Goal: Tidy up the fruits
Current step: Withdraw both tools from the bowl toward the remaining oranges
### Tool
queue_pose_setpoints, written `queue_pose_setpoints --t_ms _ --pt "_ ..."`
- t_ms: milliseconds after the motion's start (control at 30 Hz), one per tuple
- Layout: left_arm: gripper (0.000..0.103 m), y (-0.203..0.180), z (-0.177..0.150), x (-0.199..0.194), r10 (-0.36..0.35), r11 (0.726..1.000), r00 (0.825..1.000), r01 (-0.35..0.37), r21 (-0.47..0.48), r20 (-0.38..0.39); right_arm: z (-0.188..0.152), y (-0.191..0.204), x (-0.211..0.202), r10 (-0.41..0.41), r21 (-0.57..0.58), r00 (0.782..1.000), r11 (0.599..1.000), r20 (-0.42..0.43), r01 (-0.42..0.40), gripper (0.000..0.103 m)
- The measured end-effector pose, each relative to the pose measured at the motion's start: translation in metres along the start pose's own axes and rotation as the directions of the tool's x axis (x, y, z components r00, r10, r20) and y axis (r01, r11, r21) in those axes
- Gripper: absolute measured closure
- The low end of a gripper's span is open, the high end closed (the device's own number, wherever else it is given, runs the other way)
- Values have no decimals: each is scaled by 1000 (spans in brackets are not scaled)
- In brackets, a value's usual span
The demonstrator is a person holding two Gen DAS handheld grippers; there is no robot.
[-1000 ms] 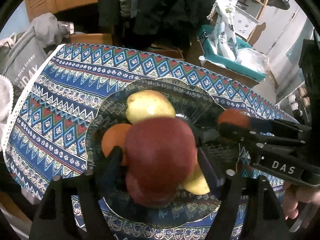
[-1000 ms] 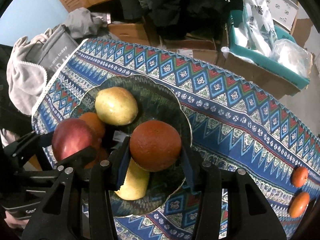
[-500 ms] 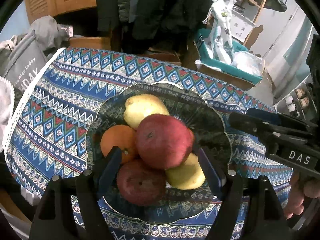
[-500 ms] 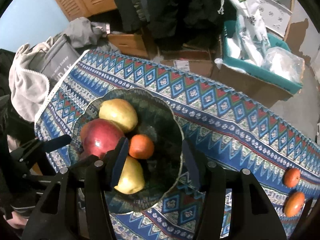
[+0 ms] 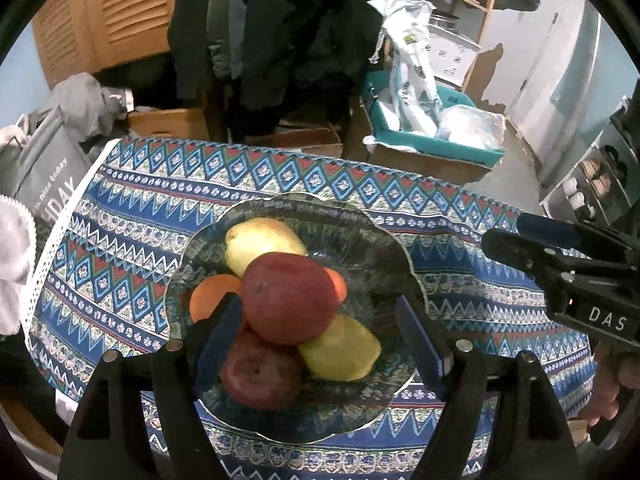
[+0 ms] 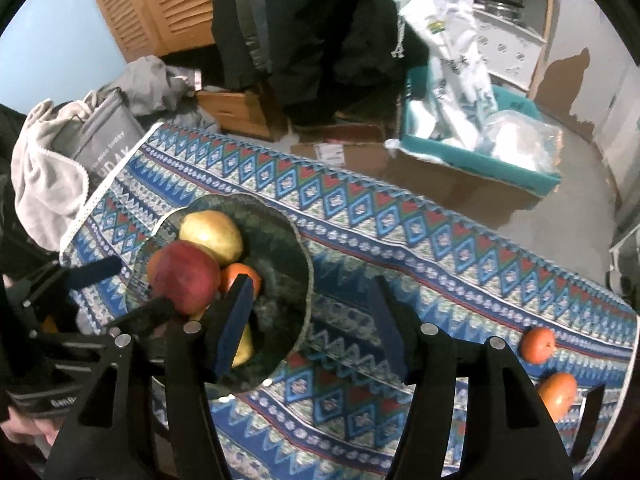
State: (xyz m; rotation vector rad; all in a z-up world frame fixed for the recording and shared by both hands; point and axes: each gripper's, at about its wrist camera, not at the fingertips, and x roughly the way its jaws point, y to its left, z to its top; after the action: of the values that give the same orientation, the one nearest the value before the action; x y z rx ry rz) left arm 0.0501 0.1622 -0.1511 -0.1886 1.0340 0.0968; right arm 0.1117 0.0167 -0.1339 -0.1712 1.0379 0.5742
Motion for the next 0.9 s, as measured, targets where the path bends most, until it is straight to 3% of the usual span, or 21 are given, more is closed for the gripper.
queue_pose_setpoints --t_ms 533,667,900 --pt "23 -64 2 -18 -36 992 999 33 123 20 -30 -58 -57 -112 65 991 992 69 107 37" --pt "17 -83 2 -21 -39 986 999 33 162 36 -37 -74 -68 -131 97 988 988 82 123 34" --pt "17 -110 2 -20 -54 978 998 46 205 33 -51 -101 -84 -163 141 982 979 99 148 34"
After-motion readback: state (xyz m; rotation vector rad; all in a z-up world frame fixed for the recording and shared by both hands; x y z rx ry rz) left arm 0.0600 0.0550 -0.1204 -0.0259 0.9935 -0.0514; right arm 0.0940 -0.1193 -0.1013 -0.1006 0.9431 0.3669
